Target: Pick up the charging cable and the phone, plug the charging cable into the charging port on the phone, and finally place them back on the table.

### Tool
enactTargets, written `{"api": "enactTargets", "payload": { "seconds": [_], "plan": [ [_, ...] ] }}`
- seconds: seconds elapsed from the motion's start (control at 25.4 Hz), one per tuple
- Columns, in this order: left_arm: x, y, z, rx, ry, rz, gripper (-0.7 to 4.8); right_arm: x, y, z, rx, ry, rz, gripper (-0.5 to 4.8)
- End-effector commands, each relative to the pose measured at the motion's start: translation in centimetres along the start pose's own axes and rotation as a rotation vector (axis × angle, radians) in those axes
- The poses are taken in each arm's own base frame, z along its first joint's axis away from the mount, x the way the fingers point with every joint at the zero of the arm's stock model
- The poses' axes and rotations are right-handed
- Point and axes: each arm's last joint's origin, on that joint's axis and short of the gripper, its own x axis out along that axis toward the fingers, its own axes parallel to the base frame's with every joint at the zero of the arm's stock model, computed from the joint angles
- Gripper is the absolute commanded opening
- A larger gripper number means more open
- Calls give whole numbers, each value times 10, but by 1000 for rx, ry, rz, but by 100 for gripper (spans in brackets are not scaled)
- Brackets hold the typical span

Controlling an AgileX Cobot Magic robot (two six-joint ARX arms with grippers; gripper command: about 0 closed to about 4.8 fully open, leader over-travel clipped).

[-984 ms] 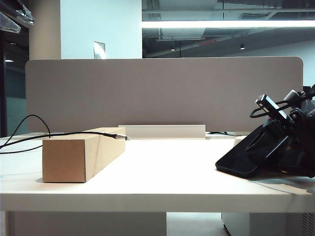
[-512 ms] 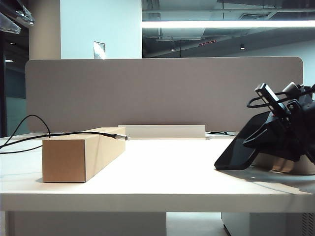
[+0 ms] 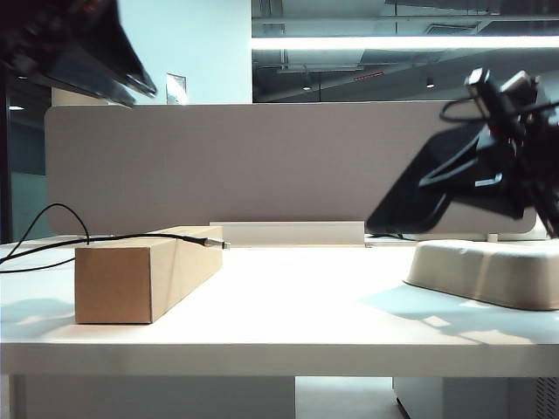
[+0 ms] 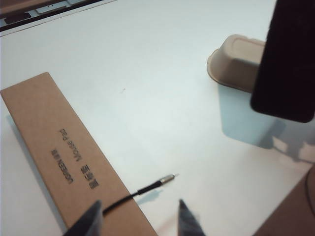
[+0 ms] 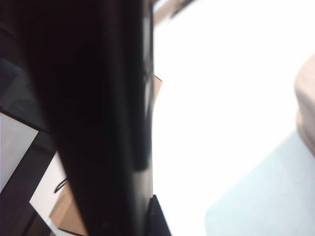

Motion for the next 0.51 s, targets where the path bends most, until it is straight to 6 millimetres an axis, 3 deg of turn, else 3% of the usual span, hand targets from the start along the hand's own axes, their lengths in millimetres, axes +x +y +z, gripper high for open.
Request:
{"api": "enactTargets", "payload": {
  "seconds": [0.04,0.24,0.51],
  "plan": [
    [17,4,10,75,29,0,187,-8,16,11,-117,-39,47,-7],
    [45,4,17,184,101,3,187,-21,28,13,-212,-20,26,-7],
    [74,-16,18,541,165,-7,183,-35,40,16,-266,-40,7,-7]
  ]
}}
